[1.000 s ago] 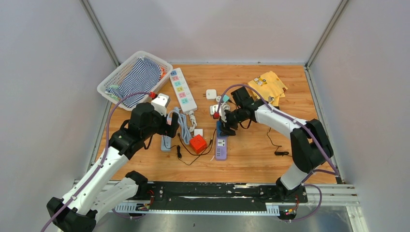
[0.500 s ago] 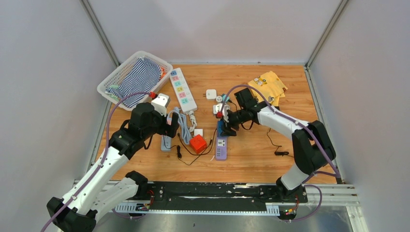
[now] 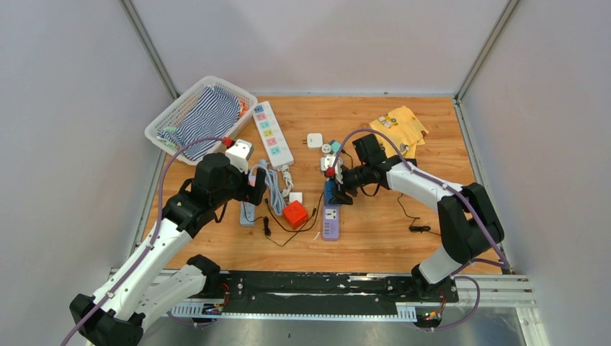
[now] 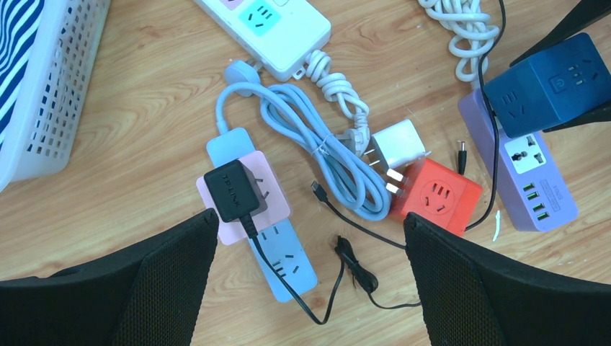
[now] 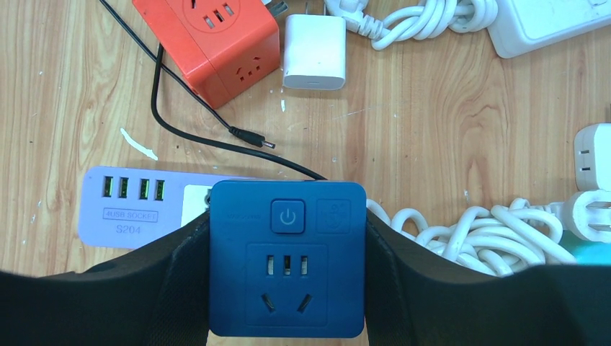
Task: Insert the plug
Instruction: Insert the plug into the socket.
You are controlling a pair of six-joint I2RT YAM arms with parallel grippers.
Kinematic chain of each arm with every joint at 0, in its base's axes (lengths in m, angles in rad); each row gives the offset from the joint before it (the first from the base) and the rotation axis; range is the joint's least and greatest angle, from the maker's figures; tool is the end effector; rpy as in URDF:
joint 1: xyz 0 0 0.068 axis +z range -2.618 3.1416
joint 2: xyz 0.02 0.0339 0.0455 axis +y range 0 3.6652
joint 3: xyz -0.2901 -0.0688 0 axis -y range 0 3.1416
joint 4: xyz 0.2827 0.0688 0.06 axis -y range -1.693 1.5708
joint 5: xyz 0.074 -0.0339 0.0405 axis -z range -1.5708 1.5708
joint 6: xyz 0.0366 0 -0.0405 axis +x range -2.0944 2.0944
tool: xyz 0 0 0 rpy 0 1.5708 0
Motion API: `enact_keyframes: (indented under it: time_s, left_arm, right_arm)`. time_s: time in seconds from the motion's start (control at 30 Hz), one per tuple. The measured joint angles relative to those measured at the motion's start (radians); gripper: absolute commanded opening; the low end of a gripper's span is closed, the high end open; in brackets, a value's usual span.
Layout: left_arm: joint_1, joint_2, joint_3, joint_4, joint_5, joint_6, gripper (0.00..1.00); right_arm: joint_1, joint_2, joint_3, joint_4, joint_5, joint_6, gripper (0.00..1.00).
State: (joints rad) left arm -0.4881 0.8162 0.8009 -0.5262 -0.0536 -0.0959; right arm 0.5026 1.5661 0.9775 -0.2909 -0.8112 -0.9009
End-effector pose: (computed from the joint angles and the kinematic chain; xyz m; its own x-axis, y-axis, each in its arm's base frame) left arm 0.1772 -0.0919 0.3235 -0.4941 0.1541 -0.8556 0.3822 0.9225 -0.0546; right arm 0.2942 0.1920 0.2201 0.1584 -0.5289 -0.8338 -0.9867 -0.0545 -0.1529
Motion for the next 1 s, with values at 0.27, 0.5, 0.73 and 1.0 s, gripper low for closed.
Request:
enact_keyframes:
  time_s: [0.27, 0.5, 0.73, 1.0]
  left_arm:
    - [0.0, 0.0, 0.0, 0.0, -0.003, 0.0, 1.0]
    - [0.0, 0.0, -0.002, 0.0, -0.003, 0.0, 1.0]
    - [0.0, 0.0, -0.003, 0.0, -0.003, 0.0, 1.0]
    - [0.0, 0.0, -0.005, 0.0, -0.003, 0.0, 1.0]
  right_arm:
    - [0.0, 0.0, -0.009, 0.024, -0.014, 0.029, 0.0]
    - [-0.005, -0.026, -0.04, 0.036, -0.022, 0.045, 0.0]
    - [-0.006, -0.03, -0.042, 0.01, -0.032, 0.051, 0.0]
    - [-0.006, -0.03, -0.058, -0.001, -0.047, 0.048, 0.0]
